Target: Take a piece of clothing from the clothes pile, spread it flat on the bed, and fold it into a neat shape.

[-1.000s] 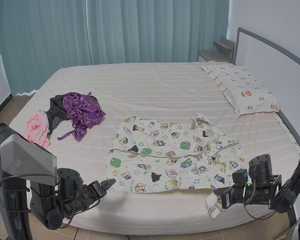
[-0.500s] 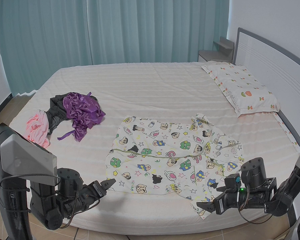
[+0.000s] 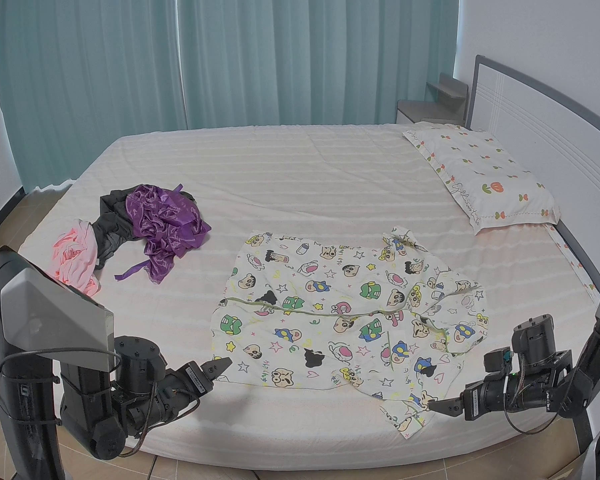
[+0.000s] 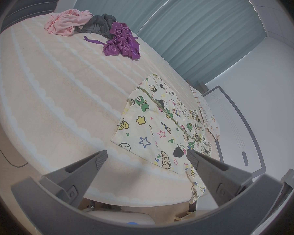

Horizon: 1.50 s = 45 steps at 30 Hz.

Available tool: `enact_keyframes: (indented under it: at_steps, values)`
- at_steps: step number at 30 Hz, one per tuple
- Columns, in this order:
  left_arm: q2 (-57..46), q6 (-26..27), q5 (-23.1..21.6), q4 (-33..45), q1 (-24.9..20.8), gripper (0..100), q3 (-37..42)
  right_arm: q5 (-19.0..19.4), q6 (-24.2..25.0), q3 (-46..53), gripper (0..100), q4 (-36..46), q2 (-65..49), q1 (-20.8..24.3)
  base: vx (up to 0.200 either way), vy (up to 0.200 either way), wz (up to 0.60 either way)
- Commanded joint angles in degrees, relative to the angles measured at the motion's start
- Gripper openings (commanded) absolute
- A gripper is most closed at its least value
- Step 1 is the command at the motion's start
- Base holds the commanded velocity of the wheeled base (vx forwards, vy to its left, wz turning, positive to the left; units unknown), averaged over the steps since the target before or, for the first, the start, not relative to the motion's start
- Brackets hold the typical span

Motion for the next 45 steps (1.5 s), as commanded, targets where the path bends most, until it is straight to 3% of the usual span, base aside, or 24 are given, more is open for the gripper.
enact_keyframes:
  at_steps: [1,8,13,35,36,45]
  values:
    - [0.1,0.0,0.0,-1.0,0.0,100,0.0,1.0,0.3,-2.9,100,-0.5,9.9,-2.4,0.000,0.000,0.00]
    - [0.3,0.0,0.0,-1.0,0.0,100,-0.1,0.9,7.6,-5.8,100,-8.5,16.8,0.1,0.000,0.000,0.00]
    - [0.6,0.0,0.0,-1.0,0.1,100,-0.1,0.6,9.8,-5.4,100,-14.7,19.5,0.4,0.000,0.000,0.00]
    - [1.1,0.0,0.1,-1.0,0.2,100,-0.1,-3.8,14.4,-6.1,100,-15.1,19.7,-2.0,0.000,0.000,0.00]
    - [1.1,0.0,0.1,-1.0,0.2,100,-0.1,-4.0,14.4,-6.2,0,-15.1,19.9,-1.9,0.000,0.000,0.00]
    - [1.1,0.0,0.1,-1.0,0.2,100,-0.1,-7.1,14.2,-8.1,0,-14.4,21.2,-0.4,0.000,0.000,0.00]
